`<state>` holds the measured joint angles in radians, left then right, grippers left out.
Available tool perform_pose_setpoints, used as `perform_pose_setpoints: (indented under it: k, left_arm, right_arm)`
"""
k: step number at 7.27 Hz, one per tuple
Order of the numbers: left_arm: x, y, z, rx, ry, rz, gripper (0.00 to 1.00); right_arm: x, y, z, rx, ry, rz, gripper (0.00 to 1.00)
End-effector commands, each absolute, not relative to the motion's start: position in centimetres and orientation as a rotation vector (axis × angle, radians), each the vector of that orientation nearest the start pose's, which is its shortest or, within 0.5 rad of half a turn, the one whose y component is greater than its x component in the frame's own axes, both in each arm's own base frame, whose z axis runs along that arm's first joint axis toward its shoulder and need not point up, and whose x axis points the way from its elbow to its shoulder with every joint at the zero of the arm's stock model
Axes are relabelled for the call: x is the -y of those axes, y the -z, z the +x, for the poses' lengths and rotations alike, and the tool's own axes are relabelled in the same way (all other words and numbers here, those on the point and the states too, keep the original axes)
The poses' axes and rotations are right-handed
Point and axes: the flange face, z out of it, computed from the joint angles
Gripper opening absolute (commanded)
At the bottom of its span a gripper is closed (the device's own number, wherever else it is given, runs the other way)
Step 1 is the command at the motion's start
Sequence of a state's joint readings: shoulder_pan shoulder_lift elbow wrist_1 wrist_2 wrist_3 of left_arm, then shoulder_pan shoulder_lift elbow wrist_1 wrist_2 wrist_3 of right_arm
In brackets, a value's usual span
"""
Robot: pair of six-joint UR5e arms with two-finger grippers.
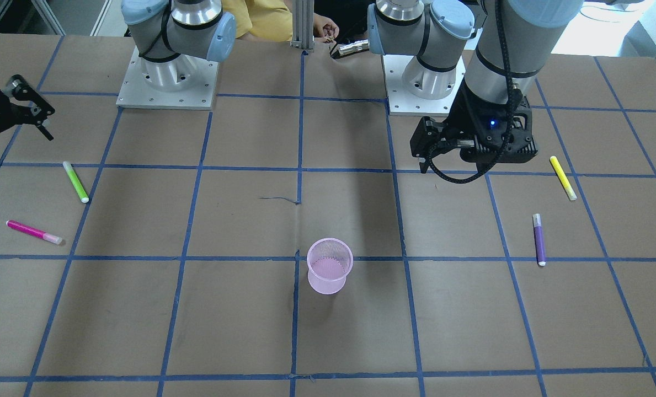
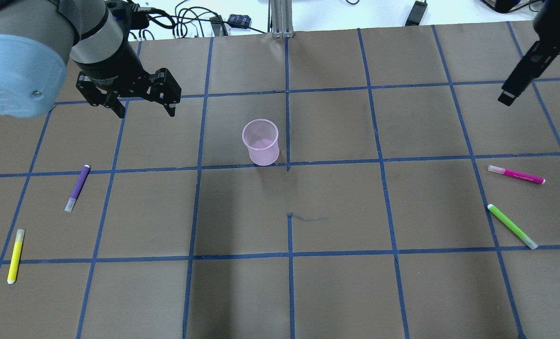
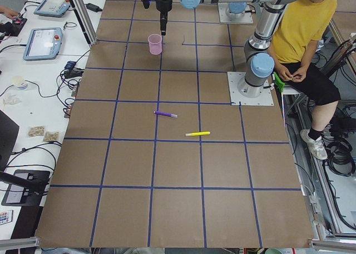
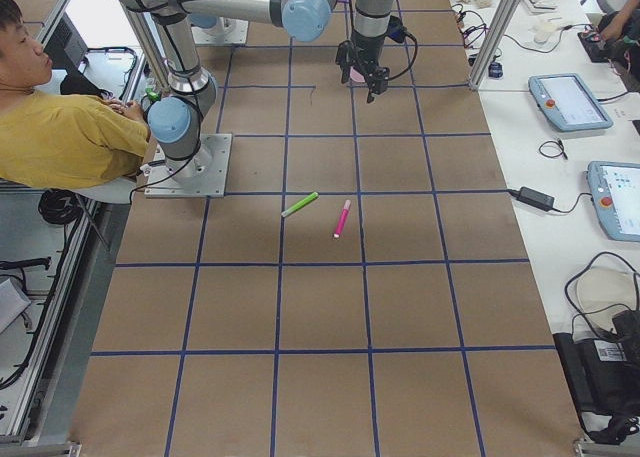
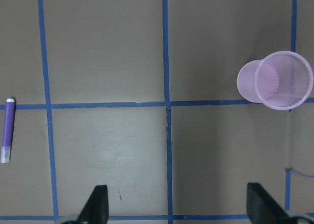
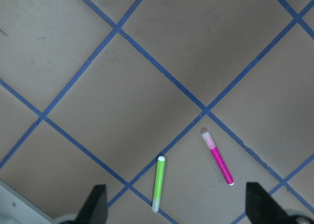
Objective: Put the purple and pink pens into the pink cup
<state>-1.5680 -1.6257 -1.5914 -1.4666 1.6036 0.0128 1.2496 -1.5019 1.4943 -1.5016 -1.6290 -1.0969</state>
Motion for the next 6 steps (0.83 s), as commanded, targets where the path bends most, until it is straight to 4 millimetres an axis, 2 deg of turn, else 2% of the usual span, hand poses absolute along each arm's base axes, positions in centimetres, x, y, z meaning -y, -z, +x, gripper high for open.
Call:
perform_pose_setpoints:
  k: [1, 2, 3, 4, 5, 6]
  left_arm:
    - [53.0, -45.5, -8.8, -3.068, 0.019, 0.048, 1.0]
    - [52.9, -44.5, -7.3, -3.081, -0.043, 0.032, 1.0]
    - [53.3, -43.3, -6.7, -3.077, -0.082, 0.159, 1.0]
    - [53.2, -42.2, -7.0, -3.085, -0.118, 0.162, 1.0]
    - [53.1, -41.8, -7.0, -3.09, -0.127, 0.174, 1.0]
    - [53.3, -41.5, -6.8, -3.084, -0.12, 0.204, 1.0]
  right_arm:
    - [51.7, -44.1, -10.6, -2.768, -0.18, -1.348, 1.0]
    - [52.2, -41.2, -13.6, -2.711, -0.136, -1.456, 1.0]
    - [52.8, -38.0, -16.0, -2.636, -0.089, -1.613, 1.0]
    - [53.5, -34.7, -18.4, -2.546, 0.018, -1.712, 1.0]
    - [53.6, -32.2, -19.9, -2.445, 0.097, -1.762, 1.0]
    - [54.0, -29.7, -20.5, -2.353, 0.144, -1.792, 1.0]
